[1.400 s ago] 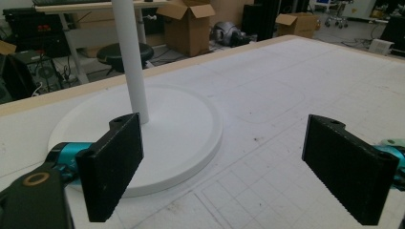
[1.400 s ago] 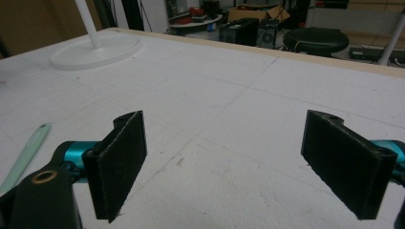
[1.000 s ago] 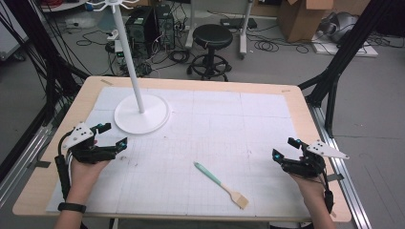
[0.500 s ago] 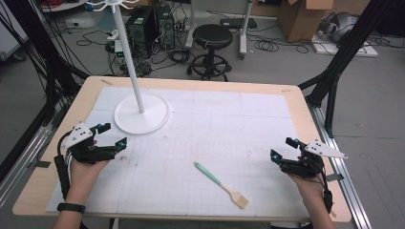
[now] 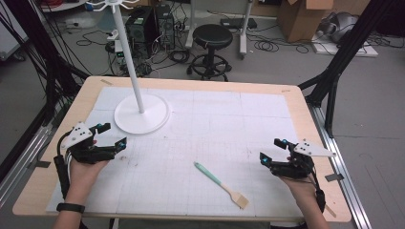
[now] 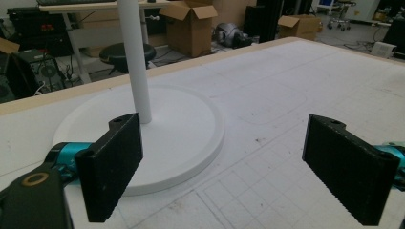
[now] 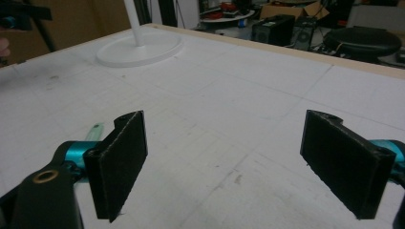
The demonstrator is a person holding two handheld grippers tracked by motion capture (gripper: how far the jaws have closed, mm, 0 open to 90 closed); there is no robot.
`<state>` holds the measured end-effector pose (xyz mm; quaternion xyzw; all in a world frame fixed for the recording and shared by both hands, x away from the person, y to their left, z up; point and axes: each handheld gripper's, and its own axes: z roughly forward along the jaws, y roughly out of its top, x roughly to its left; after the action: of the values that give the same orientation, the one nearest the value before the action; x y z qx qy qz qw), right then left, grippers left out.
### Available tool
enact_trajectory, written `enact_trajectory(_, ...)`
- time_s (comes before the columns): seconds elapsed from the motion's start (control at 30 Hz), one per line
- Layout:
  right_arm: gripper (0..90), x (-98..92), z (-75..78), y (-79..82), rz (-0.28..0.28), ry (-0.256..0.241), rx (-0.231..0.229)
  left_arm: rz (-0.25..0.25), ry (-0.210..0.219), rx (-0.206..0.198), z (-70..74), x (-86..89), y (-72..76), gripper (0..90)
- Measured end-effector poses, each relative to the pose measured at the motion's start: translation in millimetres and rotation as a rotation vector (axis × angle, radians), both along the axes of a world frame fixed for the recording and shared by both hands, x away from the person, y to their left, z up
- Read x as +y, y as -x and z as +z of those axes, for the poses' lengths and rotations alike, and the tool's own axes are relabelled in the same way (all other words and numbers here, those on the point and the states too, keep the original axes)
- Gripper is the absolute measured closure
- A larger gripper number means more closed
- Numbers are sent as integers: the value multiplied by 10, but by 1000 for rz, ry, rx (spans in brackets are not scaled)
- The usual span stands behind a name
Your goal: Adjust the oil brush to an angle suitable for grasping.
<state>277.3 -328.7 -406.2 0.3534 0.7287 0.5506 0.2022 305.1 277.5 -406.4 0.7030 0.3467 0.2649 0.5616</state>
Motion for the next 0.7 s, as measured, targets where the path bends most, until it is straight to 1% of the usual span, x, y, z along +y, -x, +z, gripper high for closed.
enact_trajectory(0.13,154,110,-1,16,36,5,5,-5,-1,-6,3,-7,2,142)
enact_trajectory(0.17,154,131,-2,14,47,11,-2,-5,-1,-5,2,-8,1,143)
enact_trajectory(0.27,154,186,-6,16,67,16,0,-5,-1,-3,-2,-11,-3,142)
enact_trajectory(0.3,154,196,-7,21,68,18,7,-4,-1,-3,-2,-12,-3,142)
enact_trajectory(0.43,154,210,-18,21,75,22,9,-4,-4,-7,2,-9,1,142)
enact_trajectory(0.7,153,214,-26,17,79,25,4,-7,-1,-13,7,-15,8,142)
